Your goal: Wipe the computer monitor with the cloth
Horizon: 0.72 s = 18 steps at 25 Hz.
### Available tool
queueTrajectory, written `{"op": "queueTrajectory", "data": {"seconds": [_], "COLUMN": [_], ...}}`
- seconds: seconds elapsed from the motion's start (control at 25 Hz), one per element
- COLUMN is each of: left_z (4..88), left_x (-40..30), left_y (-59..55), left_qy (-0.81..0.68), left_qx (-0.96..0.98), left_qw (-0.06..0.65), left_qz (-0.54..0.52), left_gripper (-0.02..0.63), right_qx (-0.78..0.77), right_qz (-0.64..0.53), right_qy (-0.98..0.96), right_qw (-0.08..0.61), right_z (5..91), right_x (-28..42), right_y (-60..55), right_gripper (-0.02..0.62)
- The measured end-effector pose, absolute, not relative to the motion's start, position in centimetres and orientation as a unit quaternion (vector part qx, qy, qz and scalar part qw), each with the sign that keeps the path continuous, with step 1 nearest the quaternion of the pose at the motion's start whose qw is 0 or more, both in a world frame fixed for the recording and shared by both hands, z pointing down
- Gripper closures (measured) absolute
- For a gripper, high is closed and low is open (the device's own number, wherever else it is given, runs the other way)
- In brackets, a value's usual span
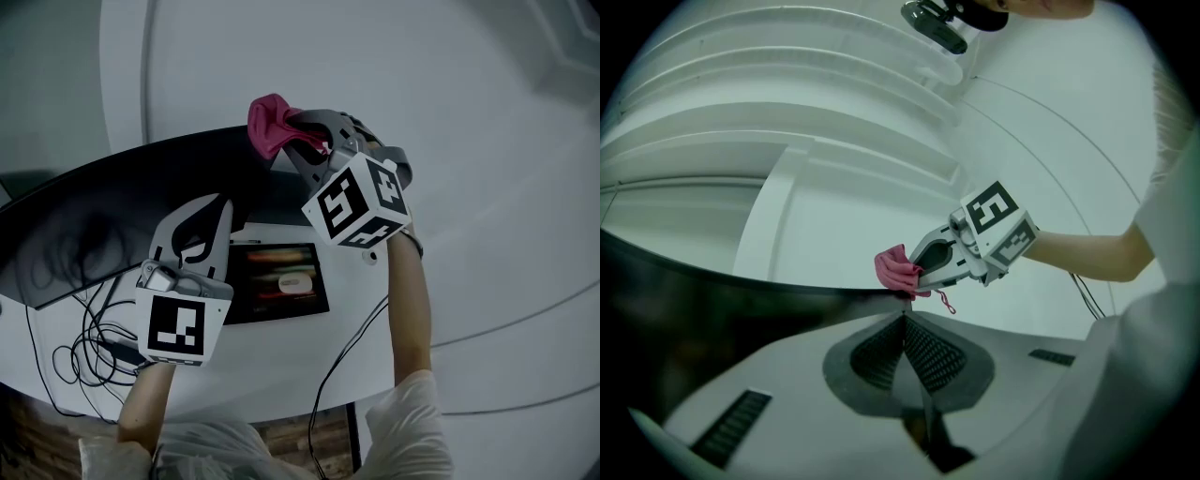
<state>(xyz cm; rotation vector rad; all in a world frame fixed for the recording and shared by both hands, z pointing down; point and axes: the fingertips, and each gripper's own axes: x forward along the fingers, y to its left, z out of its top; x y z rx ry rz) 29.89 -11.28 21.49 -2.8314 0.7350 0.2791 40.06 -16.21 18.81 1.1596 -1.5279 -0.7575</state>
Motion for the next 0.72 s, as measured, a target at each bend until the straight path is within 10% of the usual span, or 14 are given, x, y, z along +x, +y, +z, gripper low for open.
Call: {"op": "queueTrajectory", "data": {"seconds": [0.72], "left_z": [25.2], "left_x": [30.1], "left_y": [-12.6], "left_qy": [0.265], "left_qx": [-0.96], "left_qw": [0.081], "left_qz": [0.052], "left_gripper": [0.592], "right_qx": [0.584], "right_qz": [-0.159], "right_qy": [-0.776], "right_qw": [0.18], "right_z": [19.7], "right_x": [45.1], "right_y": [-16.4], "right_gripper": [0.545]}}
